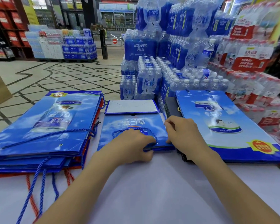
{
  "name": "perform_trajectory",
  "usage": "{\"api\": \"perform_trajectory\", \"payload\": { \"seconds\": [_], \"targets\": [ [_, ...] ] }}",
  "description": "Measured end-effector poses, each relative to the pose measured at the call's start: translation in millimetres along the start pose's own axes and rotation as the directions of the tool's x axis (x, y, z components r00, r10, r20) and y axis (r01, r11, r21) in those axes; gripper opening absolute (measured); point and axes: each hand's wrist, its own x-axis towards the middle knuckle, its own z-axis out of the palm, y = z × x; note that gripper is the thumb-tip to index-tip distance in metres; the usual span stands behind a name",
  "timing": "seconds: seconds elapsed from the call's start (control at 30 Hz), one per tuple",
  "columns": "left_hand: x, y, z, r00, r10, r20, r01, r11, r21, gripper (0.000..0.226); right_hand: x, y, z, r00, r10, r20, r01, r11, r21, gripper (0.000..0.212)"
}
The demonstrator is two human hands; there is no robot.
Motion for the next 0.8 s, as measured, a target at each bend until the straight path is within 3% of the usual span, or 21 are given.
{"api": "perform_trajectory", "payload": {
  "seconds": [0.1, 0.23, 0.33, 0.5, 0.6, 0.67, 0.8],
  "targets": [
    [5.3, 5.4, 0.9, 0.997, -0.024, -0.074, 0.028, 0.998, 0.056, 0.014, 0.5, -2.6, -7.2, 0.998, 0.054, -0.042, -0.047, 0.986, 0.159, 0.023],
    [9.1, 6.7, 4.2, 0.99, -0.088, -0.109, 0.092, 0.995, 0.036, 0.032, 1.6, -4.9, -9.8, 0.994, 0.089, -0.071, -0.062, 0.948, 0.313, 0.02],
    [7.8, -0.7, 14.9, 0.97, -0.105, -0.22, 0.112, 0.994, 0.019, 0.038, 2.5, -7.0, -9.7, 0.99, 0.12, -0.067, -0.083, 0.912, 0.402, 0.018],
    [13.7, -17.7, 18.6, 0.851, -0.244, -0.466, 0.175, 0.967, -0.186, 0.046, 8.3, -5.0, -13.5, 0.948, 0.234, -0.216, -0.102, 0.866, 0.49, 0.01],
    [12.4, -15.8, 10.0, 0.699, -0.316, -0.641, 0.083, 0.927, -0.366, 0.045, 5.2, -12.6, -9.9, 0.951, 0.3, 0.068, -0.263, 0.677, 0.688, 0.008],
    [10.2, -12.4, 2.5, 0.61, -0.356, -0.708, 0.014, 0.898, -0.44, 0.042, -0.1, -21.6, -1.3, 0.924, 0.289, 0.249, -0.376, 0.582, 0.721, 0.006],
    [8.7, 3.5, -11.1, 0.5, -0.478, -0.722, -0.12, 0.788, -0.604, 0.034, -9.7, -33.2, 19.3, 0.892, 0.26, 0.37, -0.449, 0.601, 0.661, 0.024]
  ]
}}
